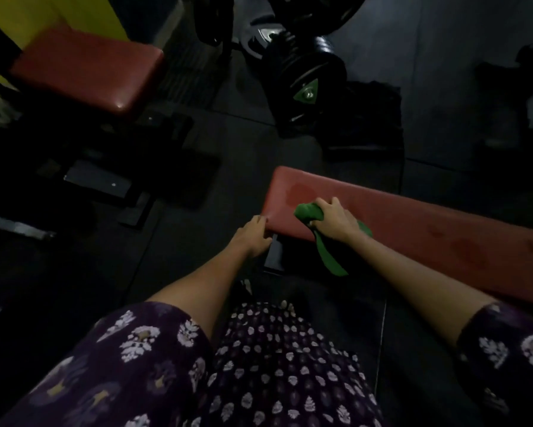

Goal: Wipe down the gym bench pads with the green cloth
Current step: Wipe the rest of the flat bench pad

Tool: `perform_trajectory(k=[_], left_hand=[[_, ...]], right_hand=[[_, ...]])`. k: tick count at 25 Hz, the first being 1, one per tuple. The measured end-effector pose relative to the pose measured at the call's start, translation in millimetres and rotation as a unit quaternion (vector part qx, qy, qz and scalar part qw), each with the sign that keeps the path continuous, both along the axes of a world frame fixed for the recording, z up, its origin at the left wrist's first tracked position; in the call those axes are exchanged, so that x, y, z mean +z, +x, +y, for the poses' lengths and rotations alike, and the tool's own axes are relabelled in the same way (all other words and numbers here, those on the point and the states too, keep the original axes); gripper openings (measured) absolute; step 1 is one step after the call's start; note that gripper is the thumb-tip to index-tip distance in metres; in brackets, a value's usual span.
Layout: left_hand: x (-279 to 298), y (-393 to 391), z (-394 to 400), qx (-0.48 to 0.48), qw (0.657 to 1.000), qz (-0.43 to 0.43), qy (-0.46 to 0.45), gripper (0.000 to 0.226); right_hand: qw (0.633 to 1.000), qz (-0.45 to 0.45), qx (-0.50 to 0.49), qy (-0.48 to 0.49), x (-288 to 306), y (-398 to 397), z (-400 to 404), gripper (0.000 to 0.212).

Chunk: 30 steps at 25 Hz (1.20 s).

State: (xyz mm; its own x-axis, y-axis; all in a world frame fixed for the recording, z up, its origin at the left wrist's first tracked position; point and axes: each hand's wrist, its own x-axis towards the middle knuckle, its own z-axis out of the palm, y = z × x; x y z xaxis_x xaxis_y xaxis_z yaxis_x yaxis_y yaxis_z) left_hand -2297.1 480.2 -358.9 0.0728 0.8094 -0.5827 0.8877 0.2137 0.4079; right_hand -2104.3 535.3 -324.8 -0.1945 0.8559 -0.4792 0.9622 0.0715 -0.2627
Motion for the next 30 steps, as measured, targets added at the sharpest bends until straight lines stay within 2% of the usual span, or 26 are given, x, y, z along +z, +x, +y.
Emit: perform_trajectory(k=[3,6,9,11,14,16,18,20,21,23,24,25,26,28,29,30], left_hand=[[-28,-4,23,-0.032,0.999,0.005,-0.029,0.06],[-52,-3,40,-0.031,0.999,-0.002,-0.02,0.063],[-96,1,58,0.044,0.998,-0.04,-0.01,0.063],[-133,2,76,0.119,0.991,-0.058,0.035,0.058],[-185,6,100,0.182,0.977,-0.064,0.094,0.055],[-219,16,109,0.194,0.971,-0.076,0.116,0.053],[-244,25,109,0.221,0.958,-0.061,0.173,0.054],[-257,32,106,0.238,0.942,-0.041,0.235,0.061],[-260,33,105,0.24,0.936,-0.043,0.254,0.064],[-261,34,104,0.243,0.931,-0.048,0.269,0.064],[-261,34,104,0.247,0.929,-0.049,0.272,0.064],[-260,34,103,0.25,0.927,-0.052,0.276,0.063],[-260,34,103,0.252,0.925,-0.059,0.279,0.062],[-260,35,101,0.256,0.922,-0.068,0.282,0.06],[-261,35,101,0.259,0.921,-0.065,0.285,0.06],[-262,36,102,0.261,0.919,-0.06,0.289,0.059]], right_hand=[[0.999,-0.033,-0.006,-0.012,-20,-3,14,0.05],[0.998,-0.052,0.015,-0.017,-42,-3,29,0.051],[0.998,-0.047,0.034,-0.014,-90,-9,48,0.051],[0.997,-0.052,0.052,0.005,-132,-17,58,0.051],[0.989,-0.09,0.08,0.086,-193,-28,49,0.05],[0.982,-0.062,0.072,0.16,-225,-30,34,0.044],[0.959,-0.049,0.121,0.253,-247,-19,34,0.045],[0.943,-0.053,0.151,0.293,-253,-3,64,0.047],[0.947,-0.063,0.115,0.293,-253,1,85,0.046],[0.966,-0.08,-0.029,0.242,-251,-5,115,0.049],[0.968,-0.077,-0.06,0.232,-252,-14,118,0.05],[0.966,-0.059,-0.028,0.25,-252,-27,117,0.049],[0.96,-0.035,0.06,0.272,-252,-37,111,0.047],[0.917,-0.012,0.266,0.296,-255,-33,117,0.046],[0.907,-0.014,0.302,0.292,-254,-26,134,0.045],[0.922,-0.023,0.268,0.28,-251,-23,153,0.044]])
